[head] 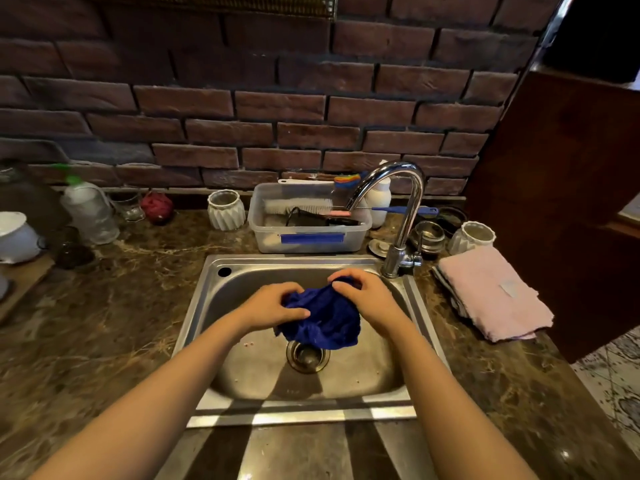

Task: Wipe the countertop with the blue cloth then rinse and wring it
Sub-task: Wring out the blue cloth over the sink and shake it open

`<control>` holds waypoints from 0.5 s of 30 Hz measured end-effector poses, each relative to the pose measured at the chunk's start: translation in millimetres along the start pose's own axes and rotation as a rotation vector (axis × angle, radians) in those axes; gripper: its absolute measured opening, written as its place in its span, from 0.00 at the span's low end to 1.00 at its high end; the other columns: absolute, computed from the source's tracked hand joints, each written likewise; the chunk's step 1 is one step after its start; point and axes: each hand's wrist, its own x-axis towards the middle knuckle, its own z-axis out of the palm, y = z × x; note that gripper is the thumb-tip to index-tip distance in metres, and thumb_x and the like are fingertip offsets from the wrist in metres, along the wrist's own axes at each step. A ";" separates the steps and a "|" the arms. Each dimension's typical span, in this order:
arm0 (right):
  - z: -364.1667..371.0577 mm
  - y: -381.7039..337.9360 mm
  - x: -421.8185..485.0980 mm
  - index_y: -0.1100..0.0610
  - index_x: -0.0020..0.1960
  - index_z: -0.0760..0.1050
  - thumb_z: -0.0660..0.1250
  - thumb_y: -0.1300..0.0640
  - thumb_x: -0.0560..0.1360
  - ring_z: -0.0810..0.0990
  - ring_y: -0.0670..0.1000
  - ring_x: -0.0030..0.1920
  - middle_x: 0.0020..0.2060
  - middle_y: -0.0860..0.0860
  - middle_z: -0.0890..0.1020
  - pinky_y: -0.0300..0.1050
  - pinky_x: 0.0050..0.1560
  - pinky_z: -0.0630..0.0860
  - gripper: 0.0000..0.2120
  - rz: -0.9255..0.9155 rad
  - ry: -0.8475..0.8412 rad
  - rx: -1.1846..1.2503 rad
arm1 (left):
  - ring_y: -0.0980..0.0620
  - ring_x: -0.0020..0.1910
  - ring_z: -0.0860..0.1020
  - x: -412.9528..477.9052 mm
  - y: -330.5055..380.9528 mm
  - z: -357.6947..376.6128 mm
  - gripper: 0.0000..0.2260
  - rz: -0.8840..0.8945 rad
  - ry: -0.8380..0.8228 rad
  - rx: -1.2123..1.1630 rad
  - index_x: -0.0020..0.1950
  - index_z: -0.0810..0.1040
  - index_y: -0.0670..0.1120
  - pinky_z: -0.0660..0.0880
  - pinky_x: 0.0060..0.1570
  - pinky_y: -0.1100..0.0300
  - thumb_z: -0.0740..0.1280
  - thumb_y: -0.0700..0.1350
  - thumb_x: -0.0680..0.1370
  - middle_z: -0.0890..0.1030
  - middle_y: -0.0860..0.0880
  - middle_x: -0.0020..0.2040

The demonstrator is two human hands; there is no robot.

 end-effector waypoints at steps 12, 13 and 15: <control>-11.8 -32.8 5.3 0.48 0.58 0.76 0.64 0.49 0.76 0.78 0.50 0.51 0.52 0.49 0.79 0.45 0.51 0.76 0.11 -0.098 -0.257 -0.372 | 0.53 0.48 0.78 -13.7 16.8 -28.5 0.05 0.213 0.141 -0.315 0.53 0.76 0.48 0.75 0.46 0.63 0.63 0.43 0.78 0.79 0.49 0.49; -10.2 -36.7 4.7 0.50 0.56 0.76 0.65 0.51 0.76 0.78 0.50 0.51 0.52 0.49 0.79 0.45 0.51 0.76 0.10 -0.127 -0.162 -0.299 | 0.52 0.48 0.78 -13.4 18.4 -27.5 0.06 0.194 0.186 -0.420 0.54 0.75 0.46 0.75 0.46 0.64 0.63 0.42 0.79 0.79 0.48 0.49; -2.9 -44.8 6.2 0.55 0.53 0.77 0.68 0.57 0.74 0.78 0.52 0.51 0.50 0.52 0.80 0.47 0.52 0.76 0.08 -0.174 0.051 -0.086 | 0.54 0.46 0.78 -11.0 24.9 -22.0 0.05 0.168 0.293 -0.730 0.53 0.74 0.45 0.76 0.43 0.68 0.60 0.39 0.79 0.80 0.48 0.46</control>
